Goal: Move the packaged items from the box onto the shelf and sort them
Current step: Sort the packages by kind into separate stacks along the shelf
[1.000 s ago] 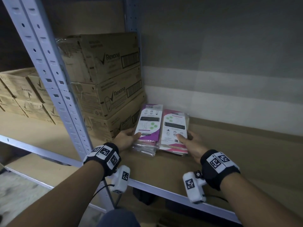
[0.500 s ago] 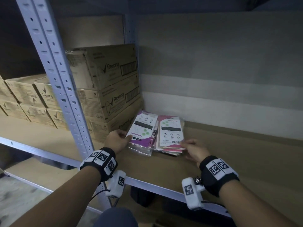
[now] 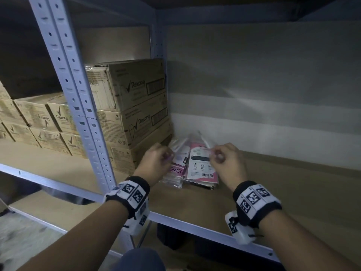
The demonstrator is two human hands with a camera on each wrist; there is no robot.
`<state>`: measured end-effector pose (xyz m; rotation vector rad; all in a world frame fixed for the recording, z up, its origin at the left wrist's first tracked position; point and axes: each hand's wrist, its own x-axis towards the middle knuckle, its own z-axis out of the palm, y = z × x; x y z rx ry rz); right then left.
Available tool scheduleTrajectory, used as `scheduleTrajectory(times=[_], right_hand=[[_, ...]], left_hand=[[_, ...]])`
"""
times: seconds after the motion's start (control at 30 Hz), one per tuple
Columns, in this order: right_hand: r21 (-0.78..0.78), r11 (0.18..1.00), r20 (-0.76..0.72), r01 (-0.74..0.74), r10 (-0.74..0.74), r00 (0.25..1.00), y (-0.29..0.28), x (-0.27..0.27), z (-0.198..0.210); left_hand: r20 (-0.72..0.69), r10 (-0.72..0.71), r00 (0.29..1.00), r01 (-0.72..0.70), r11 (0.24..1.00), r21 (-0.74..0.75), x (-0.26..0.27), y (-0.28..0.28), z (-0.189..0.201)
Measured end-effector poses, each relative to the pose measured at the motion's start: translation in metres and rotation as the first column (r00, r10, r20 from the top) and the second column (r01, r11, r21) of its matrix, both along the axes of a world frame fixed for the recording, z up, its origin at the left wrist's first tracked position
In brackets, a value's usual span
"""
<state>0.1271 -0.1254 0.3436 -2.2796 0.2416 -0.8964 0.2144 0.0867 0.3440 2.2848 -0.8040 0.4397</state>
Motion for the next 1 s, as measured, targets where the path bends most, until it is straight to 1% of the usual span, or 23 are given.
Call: scheduleTrajectory(times=[0.07, 0.13, 0.17, 0.2, 0.23, 0.27, 0.3, 0.33, 0.37, 0.4, 0.43, 0.5, 0.53, 0.57, 0.6, 0.67, 0.77, 0.83, 0.9, 0.93, 1.0], right_hand=[[-0.043, 0.991, -0.174, -0.126, 0.117, 0.978, 0.006, 0.002, -0.018], [-0.142, 0.965, -0.301, -0.221, 0.170, 0.938, 0.012, 0.002, -0.034], [-0.200, 0.947, -0.352, -0.252, 0.170, 0.920, 0.015, 0.000, -0.038], [-0.210, 0.940, -0.376, -0.270, 0.177, 0.910, 0.015, -0.002, -0.041], [-0.175, 0.947, -0.357, -0.270, 0.195, 0.914, 0.016, -0.006, -0.040], [-0.100, 0.966, -0.302, -0.237, 0.197, 0.933, 0.015, -0.010, -0.037], [-0.013, 0.985, -0.227, -0.172, 0.165, 0.960, 0.013, -0.013, -0.032], [0.082, 0.994, -0.183, -0.077, 0.091, 0.979, 0.009, -0.013, -0.028], [0.182, 0.983, -0.183, 0.016, 0.018, 0.983, 0.005, -0.015, -0.022], [0.271, 0.957, -0.241, 0.101, -0.034, 0.970, -0.001, -0.016, -0.016], [0.325, 0.931, -0.322, 0.164, -0.054, 0.945, -0.008, -0.017, -0.014], [0.390, 0.894, -0.469, 0.221, -0.013, 0.883, -0.020, -0.016, -0.018], [0.444, 0.867, -0.499, 0.228, 0.028, 0.866, -0.026, -0.013, -0.024], [0.514, 0.825, -0.506, 0.234, 0.071, 0.860, -0.030, -0.010, -0.031], [0.593, 0.767, -0.498, 0.246, 0.110, 0.860, -0.033, -0.008, -0.038], [0.733, 0.631, -0.462, 0.254, 0.188, 0.867, -0.035, -0.005, -0.043], [0.868, 0.451, -0.372, 0.209, 0.309, 0.875, -0.033, -0.006, -0.038], [0.920, 0.356, -0.290, 0.163, 0.339, 0.895, -0.032, -0.008, -0.033], [0.949, 0.288, -0.229, 0.129, 0.349, 0.908, -0.029, -0.011, -0.027], [0.961, 0.255, -0.197, 0.108, 0.352, 0.915, -0.028, -0.013, -0.025], [0.979, 0.195, -0.127, 0.059, 0.359, 0.925, -0.027, -0.015, -0.021]], left_hand=[[-0.029, -0.059, 0.998, 0.063, 0.986, 0.155, -0.003, -0.006, -0.014], [-0.085, -0.058, 0.995, 0.085, 0.934, 0.347, -0.006, -0.010, -0.022], [-0.111, -0.051, 0.993, 0.095, 0.892, 0.442, -0.007, -0.010, -0.024], [-0.145, -0.049, 0.988, 0.116, 0.857, 0.502, -0.007, -0.009, -0.024], [-0.177, -0.048, 0.983, 0.133, 0.850, 0.509, -0.006, -0.006, -0.024], [-0.213, -0.035, 0.976, 0.133, 0.876, 0.465, -0.005, -0.001, -0.023], [-0.246, -0.005, 0.969, 0.100, 0.923, 0.373, -0.001, 0.004, -0.023], [-0.258, 0.046, 0.965, 0.025, 0.964, 0.266, 0.002, 0.010, -0.022], [-0.261, 0.120, 0.958, -0.070, 0.978, 0.196, 0.007, 0.017, -0.024], [-0.262, 0.204, 0.943, -0.156, 0.969, 0.192, 0.010, 0.022, -0.024], [-0.281, 0.279, 0.919, -0.217, 0.948, 0.231, 0.013, 0.027, -0.025], [-0.353, 0.354, 0.866, -0.247, 0.917, 0.313, 0.013, 0.029, -0.025], [-0.395, 0.356, 0.847, -0.239, 0.918, 0.315, 0.012, 0.029, -0.024], [-0.427, 0.356, 0.831, -0.241, 0.923, 0.301, 0.011, 0.028, -0.024], [-0.451, 0.356, 0.819, -0.251, 0.928, 0.277, 0.010, 0.027, -0.023], [-0.501, 0.358, 0.788, -0.287, 0.934, 0.215, 0.011, 0.028, -0.021], [-0.574, 0.346, 0.742, -0.289, 0.938, 0.191, 0.011, 0.030, -0.013], [-0.627, 0.329, 0.706, -0.285, 0.943, 0.173, 0.013, 0.033, -0.010], [-0.701, 0.264, 0.662, -0.299, 0.951, 0.076, 0.014, 0.038, -0.008], [-0.745, 0.205, 0.635, -0.310, 0.951, -0.002, 0.016, 0.041, -0.008], [-0.825, 0.072, 0.560, -0.350, 0.923, -0.157, 0.016, 0.044, -0.007]])
